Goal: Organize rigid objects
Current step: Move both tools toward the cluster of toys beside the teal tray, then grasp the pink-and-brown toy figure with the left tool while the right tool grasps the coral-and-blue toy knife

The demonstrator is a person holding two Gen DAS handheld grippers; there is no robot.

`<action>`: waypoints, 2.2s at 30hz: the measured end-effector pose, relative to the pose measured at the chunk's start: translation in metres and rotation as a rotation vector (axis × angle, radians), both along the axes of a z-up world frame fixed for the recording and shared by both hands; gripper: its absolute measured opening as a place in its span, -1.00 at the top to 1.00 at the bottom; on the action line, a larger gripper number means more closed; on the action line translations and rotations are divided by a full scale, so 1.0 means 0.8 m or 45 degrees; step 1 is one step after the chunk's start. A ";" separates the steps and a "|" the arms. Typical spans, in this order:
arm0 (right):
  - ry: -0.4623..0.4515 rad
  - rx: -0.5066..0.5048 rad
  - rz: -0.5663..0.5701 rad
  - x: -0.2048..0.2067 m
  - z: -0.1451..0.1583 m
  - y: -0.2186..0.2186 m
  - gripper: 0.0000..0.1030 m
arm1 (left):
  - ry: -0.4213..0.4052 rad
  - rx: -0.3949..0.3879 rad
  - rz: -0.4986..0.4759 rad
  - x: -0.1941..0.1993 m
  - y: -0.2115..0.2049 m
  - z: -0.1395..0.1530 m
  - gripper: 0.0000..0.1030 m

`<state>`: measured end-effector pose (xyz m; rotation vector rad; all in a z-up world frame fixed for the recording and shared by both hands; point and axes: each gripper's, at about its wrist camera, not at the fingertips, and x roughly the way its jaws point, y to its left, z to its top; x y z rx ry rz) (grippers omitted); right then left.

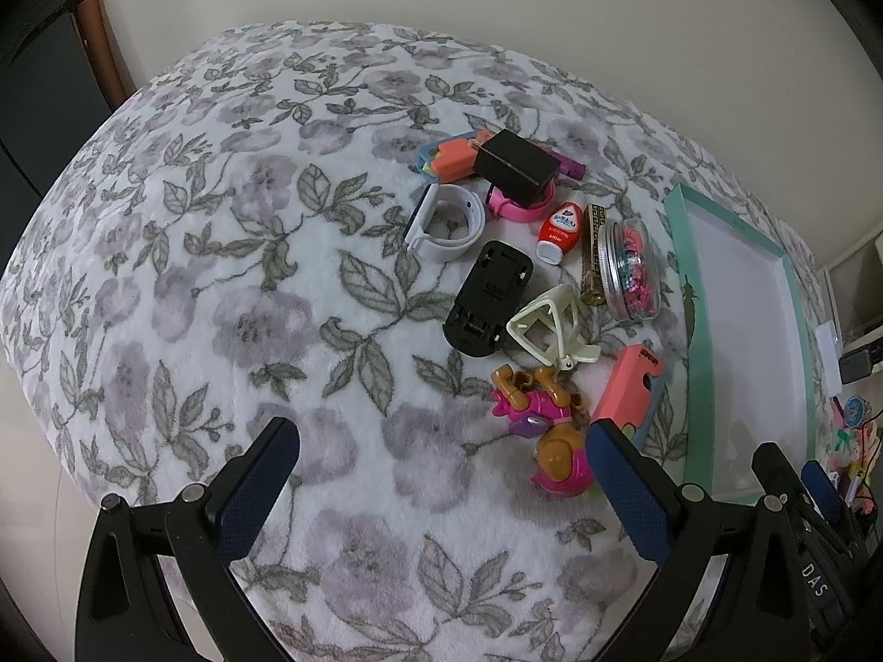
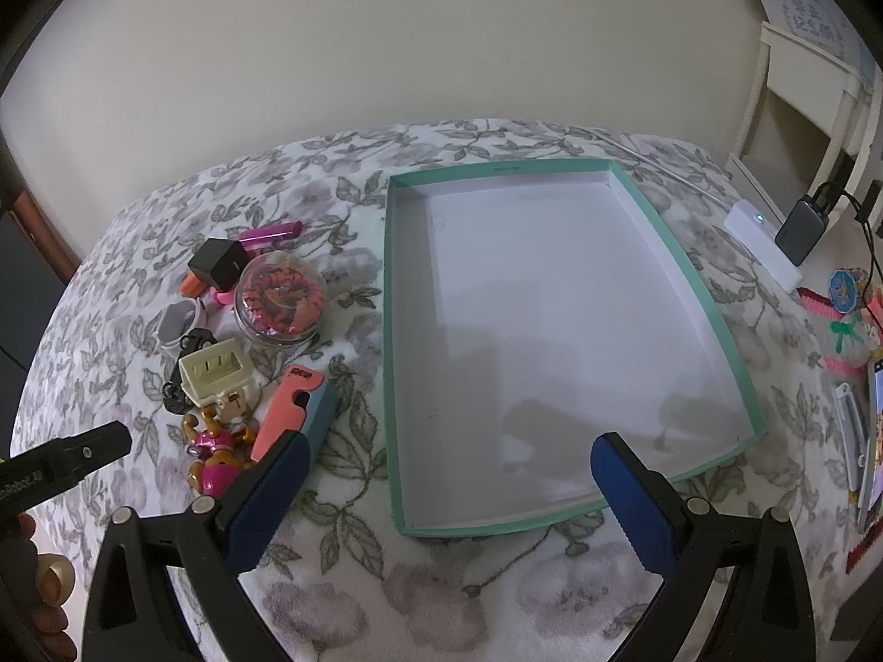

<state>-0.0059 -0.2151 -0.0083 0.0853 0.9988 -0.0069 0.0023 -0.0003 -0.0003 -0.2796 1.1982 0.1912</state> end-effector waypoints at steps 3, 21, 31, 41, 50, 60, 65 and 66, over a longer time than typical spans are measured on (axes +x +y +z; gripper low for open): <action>0.000 -0.002 0.007 0.000 0.000 0.004 -1.00 | -0.007 -0.007 -0.004 0.000 0.000 -0.001 -1.00; -0.004 -0.016 0.170 0.030 0.006 0.051 -0.94 | -0.046 -0.022 -0.083 0.028 -0.020 -0.036 -0.97; 0.033 -0.005 0.139 0.056 -0.001 0.047 -0.94 | 0.035 0.057 -0.154 0.049 -0.048 -0.069 -0.79; 0.089 0.076 0.182 0.076 -0.018 0.070 -0.73 | 0.065 0.095 -0.229 0.053 -0.061 -0.085 -0.21; 0.127 0.084 0.208 0.073 -0.029 0.080 -0.48 | 0.134 -0.015 -0.065 0.042 -0.005 -0.096 -0.15; 0.217 0.017 0.274 0.072 -0.056 0.105 -0.40 | 0.156 -0.029 -0.005 0.035 0.037 -0.112 -0.15; 0.257 0.027 0.256 0.075 -0.071 0.108 -0.31 | 0.185 -0.040 -0.008 0.030 0.030 -0.116 -0.15; 0.267 0.056 0.247 0.077 -0.074 0.105 -0.31 | 0.200 -0.049 -0.009 0.030 0.026 -0.112 -0.15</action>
